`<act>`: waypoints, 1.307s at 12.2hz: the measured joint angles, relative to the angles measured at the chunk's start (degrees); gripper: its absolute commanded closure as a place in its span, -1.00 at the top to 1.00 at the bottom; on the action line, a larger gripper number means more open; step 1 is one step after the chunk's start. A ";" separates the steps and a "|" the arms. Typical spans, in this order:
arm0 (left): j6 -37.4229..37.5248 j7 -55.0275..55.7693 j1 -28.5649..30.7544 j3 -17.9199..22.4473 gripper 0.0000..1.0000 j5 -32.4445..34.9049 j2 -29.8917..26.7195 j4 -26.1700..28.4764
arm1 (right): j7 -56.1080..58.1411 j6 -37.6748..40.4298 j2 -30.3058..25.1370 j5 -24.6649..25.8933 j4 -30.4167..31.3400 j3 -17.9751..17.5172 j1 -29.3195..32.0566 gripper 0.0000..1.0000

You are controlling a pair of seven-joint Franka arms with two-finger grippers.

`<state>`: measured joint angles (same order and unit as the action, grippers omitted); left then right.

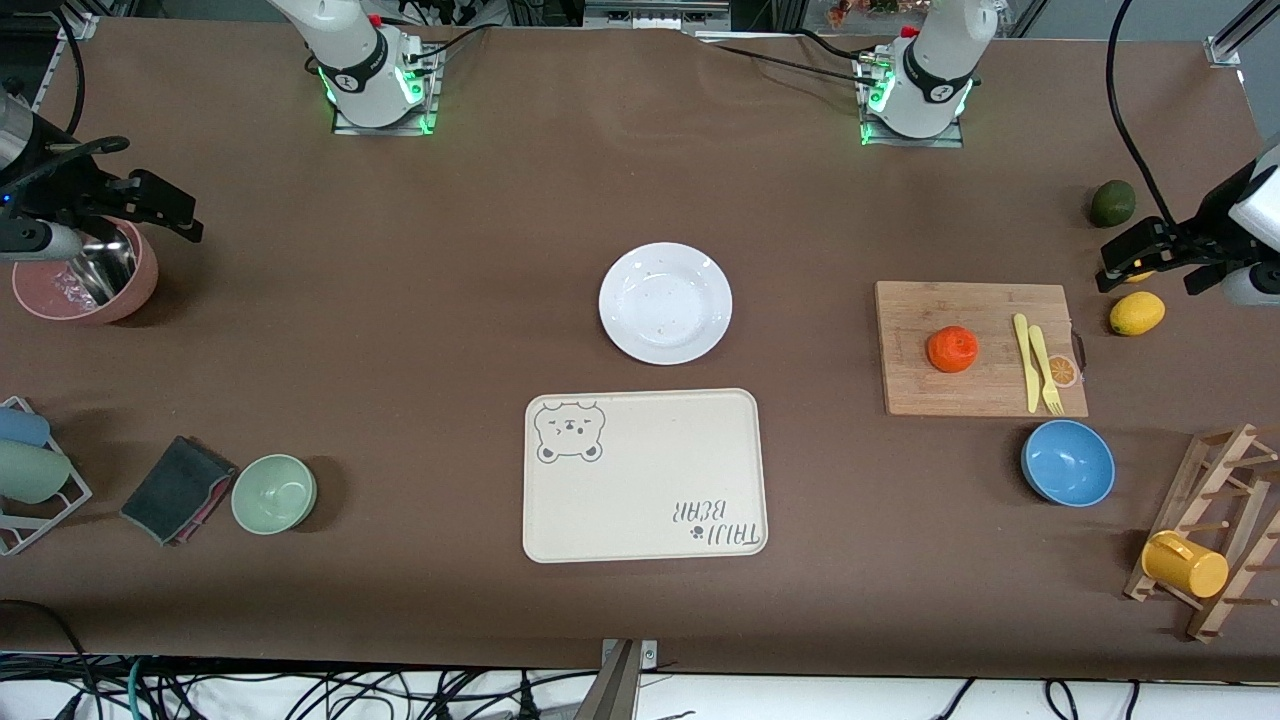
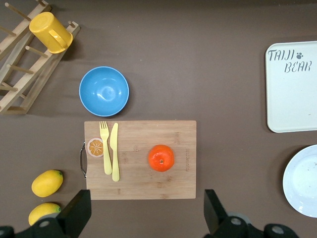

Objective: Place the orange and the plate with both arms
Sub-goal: 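Reach the left gripper down to the orange and grasp it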

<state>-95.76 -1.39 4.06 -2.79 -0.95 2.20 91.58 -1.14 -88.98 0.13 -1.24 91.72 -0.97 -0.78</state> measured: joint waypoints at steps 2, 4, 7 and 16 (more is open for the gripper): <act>-0.57 0.00 -0.08 -0.02 1.00 0.00 0.11 0.00 | 0.00 0.00 0.00 0.00 0.00 0.00 0.00 1.00; -0.95 0.00 -0.08 -0.02 1.00 0.00 0.31 0.00 | 0.00 0.00 0.00 0.00 0.00 0.00 0.00 1.00; -1.01 0.00 -0.37 -0.07 1.00 0.00 1.13 0.07 | 0.00 0.00 0.00 0.00 0.00 0.01 0.00 1.00; -15.11 0.03 -2.74 -0.57 1.00 0.00 16.55 7.90 | 0.00 -0.06 0.03 0.00 0.04 0.02 0.00 1.00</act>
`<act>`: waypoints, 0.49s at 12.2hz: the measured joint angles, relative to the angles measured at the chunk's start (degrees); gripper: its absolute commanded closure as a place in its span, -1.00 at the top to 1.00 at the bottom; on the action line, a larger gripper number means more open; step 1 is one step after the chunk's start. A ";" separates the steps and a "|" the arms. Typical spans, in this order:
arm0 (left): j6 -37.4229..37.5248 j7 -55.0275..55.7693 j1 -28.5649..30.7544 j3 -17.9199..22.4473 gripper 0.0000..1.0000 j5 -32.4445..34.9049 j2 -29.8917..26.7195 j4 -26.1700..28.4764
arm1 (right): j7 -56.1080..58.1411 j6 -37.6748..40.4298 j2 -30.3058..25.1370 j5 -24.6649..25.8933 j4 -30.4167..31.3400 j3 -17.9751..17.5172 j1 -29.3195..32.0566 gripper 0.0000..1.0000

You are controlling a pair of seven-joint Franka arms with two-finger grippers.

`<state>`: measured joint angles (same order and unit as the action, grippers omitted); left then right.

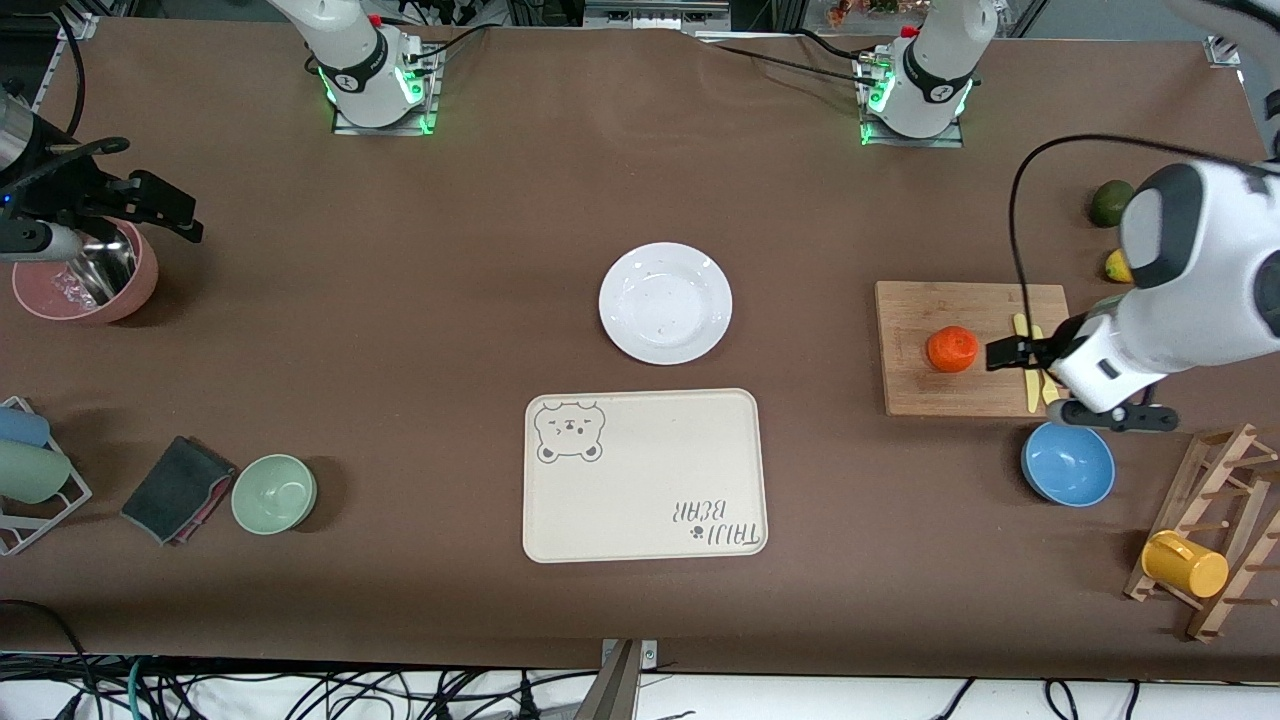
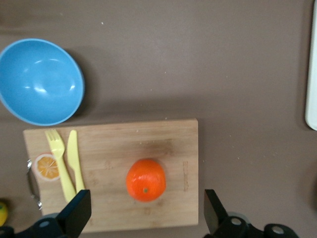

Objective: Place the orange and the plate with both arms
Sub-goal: 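Reach the left gripper down to the orange and grasp it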

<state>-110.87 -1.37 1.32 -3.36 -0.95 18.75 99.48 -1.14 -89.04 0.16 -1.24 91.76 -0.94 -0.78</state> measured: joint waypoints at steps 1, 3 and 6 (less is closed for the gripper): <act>-4.55 0.00 -0.11 0.00 1.00 0.00 -0.34 4.05 | 0.00 0.00 0.00 0.00 0.00 0.00 0.00 1.00; -12.76 -0.05 -0.11 0.00 1.00 0.46 -1.80 12.06 | 0.00 -0.01 0.00 0.00 0.00 0.01 0.00 1.00; -22.89 -0.06 -0.10 0.00 1.00 2.20 -4.08 23.09 | 0.00 -0.01 0.00 0.00 0.00 0.04 0.01 1.00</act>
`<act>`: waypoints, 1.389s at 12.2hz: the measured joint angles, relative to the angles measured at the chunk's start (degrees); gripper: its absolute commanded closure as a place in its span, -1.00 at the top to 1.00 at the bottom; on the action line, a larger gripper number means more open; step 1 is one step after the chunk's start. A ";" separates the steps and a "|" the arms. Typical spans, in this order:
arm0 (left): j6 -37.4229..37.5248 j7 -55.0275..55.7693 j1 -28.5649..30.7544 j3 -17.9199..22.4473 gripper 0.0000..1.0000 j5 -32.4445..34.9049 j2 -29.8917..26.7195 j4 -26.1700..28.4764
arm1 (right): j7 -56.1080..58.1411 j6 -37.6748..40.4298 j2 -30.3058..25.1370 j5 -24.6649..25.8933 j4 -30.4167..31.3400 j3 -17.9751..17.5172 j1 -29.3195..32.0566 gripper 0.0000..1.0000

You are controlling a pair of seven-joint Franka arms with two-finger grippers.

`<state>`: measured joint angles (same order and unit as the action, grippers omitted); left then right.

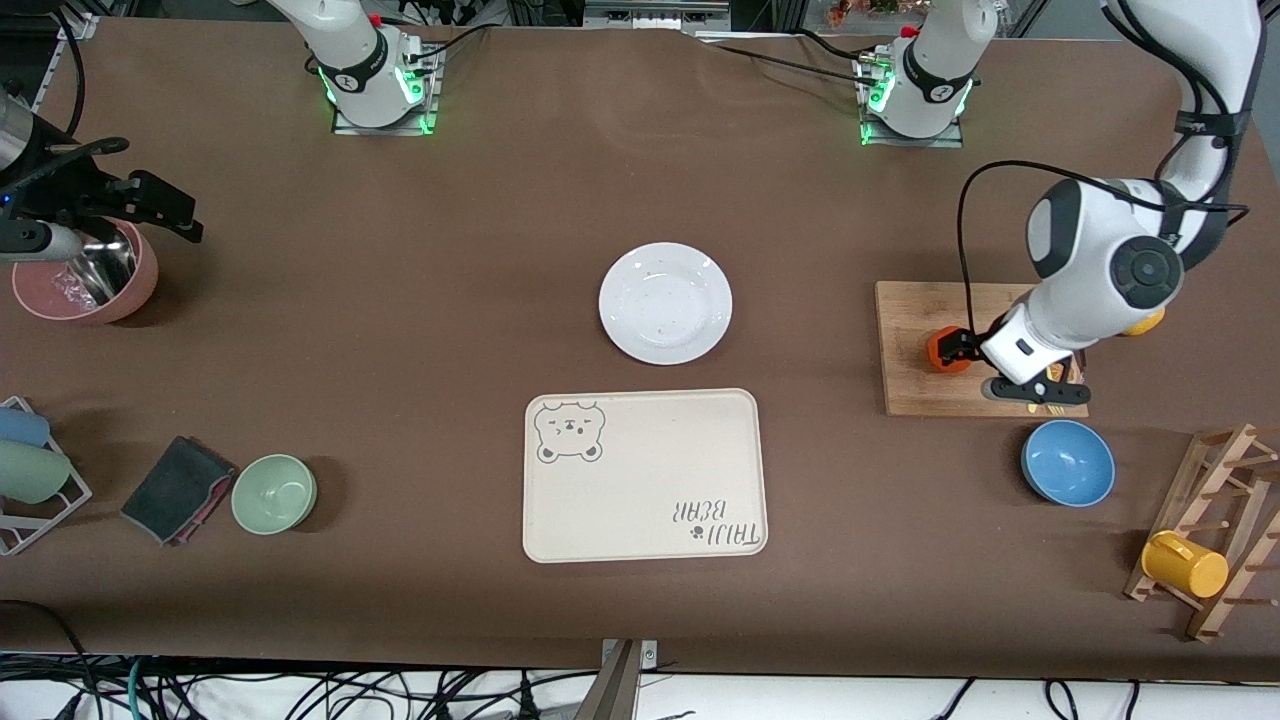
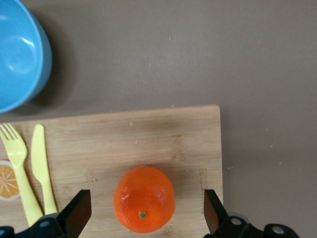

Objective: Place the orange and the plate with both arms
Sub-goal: 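Reach the left gripper down to the orange and grasp it, then carry the orange with the left gripper onto the white plate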

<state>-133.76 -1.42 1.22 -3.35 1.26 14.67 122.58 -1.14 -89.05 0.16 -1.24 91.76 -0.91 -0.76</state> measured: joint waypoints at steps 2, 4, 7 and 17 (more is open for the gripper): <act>-2.38 -0.01 0.13 0.03 1.00 0.07 -0.09 3.19 | 0.00 0.00 0.00 0.00 0.00 0.06 0.01 1.00; -2.47 -0.04 0.22 0.07 1.00 0.11 0.20 4.27 | 0.00 -0.01 0.00 0.00 0.00 0.47 0.02 1.00; -2.48 -0.04 0.48 0.18 1.00 0.12 2.00 4.93 | 0.00 -0.01 0.00 0.00 0.00 0.63 0.02 1.00; -3.85 -0.01 0.70 0.09 -0.75 5.84 5.89 3.74 | 0.00 -0.01 0.00 0.00 0.00 0.63 0.02 1.00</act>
<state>-137.61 -1.43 1.92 -3.26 7.09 20.57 126.32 -1.13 -89.06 0.17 -1.24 91.77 -0.27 -0.74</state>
